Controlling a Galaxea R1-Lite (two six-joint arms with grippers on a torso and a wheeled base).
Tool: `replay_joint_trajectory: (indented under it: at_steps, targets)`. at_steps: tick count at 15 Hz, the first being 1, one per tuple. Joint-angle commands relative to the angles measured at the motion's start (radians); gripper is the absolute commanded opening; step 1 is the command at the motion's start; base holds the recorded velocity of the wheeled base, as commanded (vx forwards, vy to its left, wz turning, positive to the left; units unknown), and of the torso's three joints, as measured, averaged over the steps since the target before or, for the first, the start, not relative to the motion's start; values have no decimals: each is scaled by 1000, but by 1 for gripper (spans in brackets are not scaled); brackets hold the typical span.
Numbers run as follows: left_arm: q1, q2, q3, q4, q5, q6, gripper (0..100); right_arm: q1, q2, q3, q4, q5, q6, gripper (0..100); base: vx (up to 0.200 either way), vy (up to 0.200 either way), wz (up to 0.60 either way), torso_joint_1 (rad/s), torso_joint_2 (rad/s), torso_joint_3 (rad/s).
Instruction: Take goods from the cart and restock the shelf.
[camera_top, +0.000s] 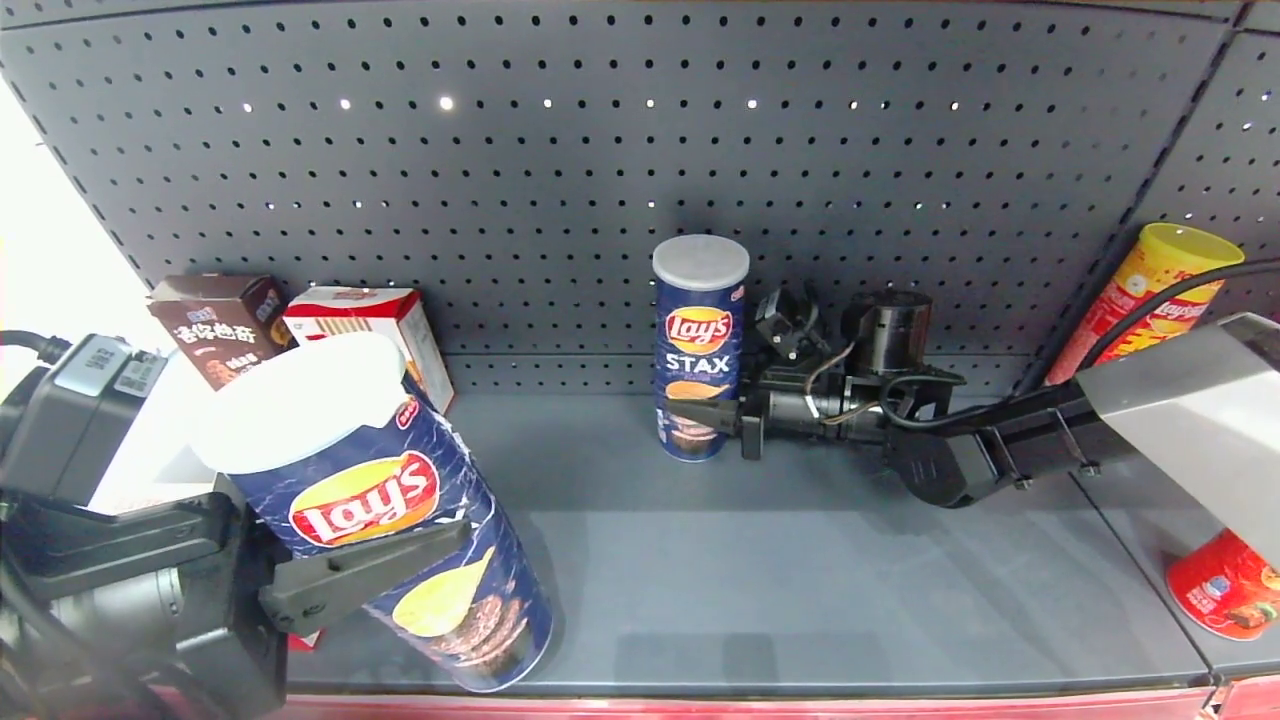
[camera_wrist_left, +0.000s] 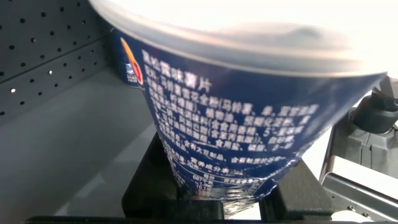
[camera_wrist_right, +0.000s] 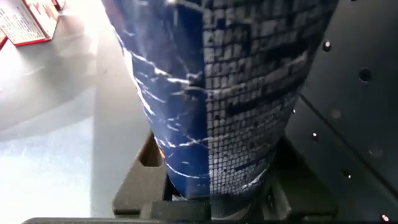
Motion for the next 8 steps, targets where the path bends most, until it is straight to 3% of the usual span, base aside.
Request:
replay_joint_trajectory:
  at_steps: [1, 5, 8]
  targets:
    - [1, -3, 2, 0, 0, 1, 0, 12, -37, 11, 3, -12, -1, 0, 0, 0, 0, 0, 0, 0]
    - [4, -8, 2, 0, 0, 1, 0, 41, -140, 149, -40, -34, -1, 0, 0, 0, 0, 0, 0, 0]
    - [22, -20, 5, 1, 0, 1, 0, 56, -232, 330, -175, -60, 1, 0, 0, 0, 0, 0, 0, 0]
